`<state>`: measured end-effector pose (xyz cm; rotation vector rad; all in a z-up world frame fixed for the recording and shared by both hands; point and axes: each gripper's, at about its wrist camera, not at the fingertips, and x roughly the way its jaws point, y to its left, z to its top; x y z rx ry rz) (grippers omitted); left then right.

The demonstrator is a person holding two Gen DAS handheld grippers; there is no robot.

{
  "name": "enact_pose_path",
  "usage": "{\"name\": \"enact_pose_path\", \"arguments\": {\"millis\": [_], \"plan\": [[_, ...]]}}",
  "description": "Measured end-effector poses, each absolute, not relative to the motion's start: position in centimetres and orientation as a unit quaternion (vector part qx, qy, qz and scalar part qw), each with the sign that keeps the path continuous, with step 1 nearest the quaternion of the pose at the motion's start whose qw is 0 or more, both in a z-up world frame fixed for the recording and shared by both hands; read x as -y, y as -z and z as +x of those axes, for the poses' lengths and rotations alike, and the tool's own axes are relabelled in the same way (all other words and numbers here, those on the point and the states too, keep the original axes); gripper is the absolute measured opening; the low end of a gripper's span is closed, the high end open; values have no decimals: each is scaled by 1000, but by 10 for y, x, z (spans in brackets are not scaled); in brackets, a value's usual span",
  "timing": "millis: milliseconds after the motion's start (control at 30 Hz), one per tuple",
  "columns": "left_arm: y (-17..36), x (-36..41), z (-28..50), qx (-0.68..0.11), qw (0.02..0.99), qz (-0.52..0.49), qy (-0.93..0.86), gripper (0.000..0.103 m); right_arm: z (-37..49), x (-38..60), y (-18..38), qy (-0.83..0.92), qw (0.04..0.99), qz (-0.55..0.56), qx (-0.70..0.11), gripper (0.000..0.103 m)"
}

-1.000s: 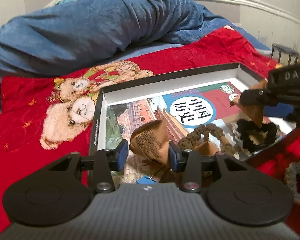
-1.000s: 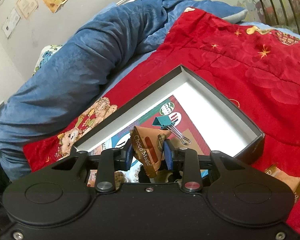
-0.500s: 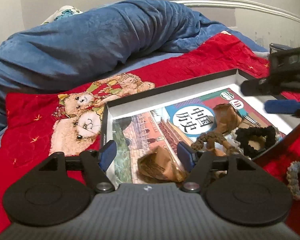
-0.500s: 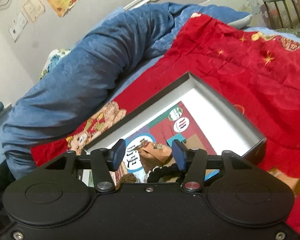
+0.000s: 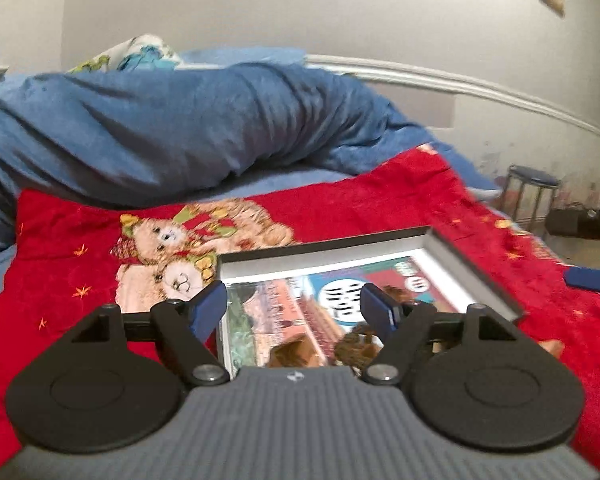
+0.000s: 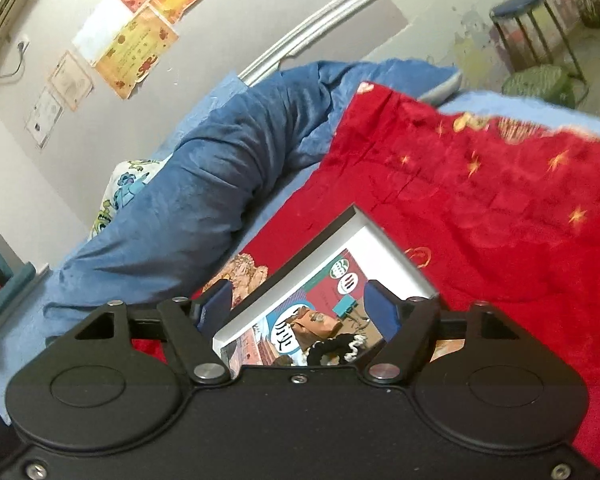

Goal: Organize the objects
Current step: 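Open left tool dropping brown packet into box while right tool releases Choco Magic packet, then grasp cream lace scrunchie with left tool while right tool approaches light blue scrunchie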

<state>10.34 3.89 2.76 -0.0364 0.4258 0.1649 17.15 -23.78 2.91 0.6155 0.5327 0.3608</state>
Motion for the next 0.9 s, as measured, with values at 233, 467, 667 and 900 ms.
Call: {"name": "enact_pose_path", "arguments": {"millis": [233, 467, 667, 900], "plan": [[-39, -20, 42, -199, 977, -63, -32, 86, 94, 264, -26, -151, 901, 313, -261, 79], [-19, 10, -25, -230, 969, -92, -11, 88, 36, 272, -20, -134, 905, 300, -271, 80], [-5, 24, -19, -243, 967, -78, -20, 88, 50, 264, -10, -108, 906, 291, -286, 83], [15, 14, 18, -270, 954, -115, -66, 88, 83, 257, 5, -92, 897, 296, -314, 88]]}}
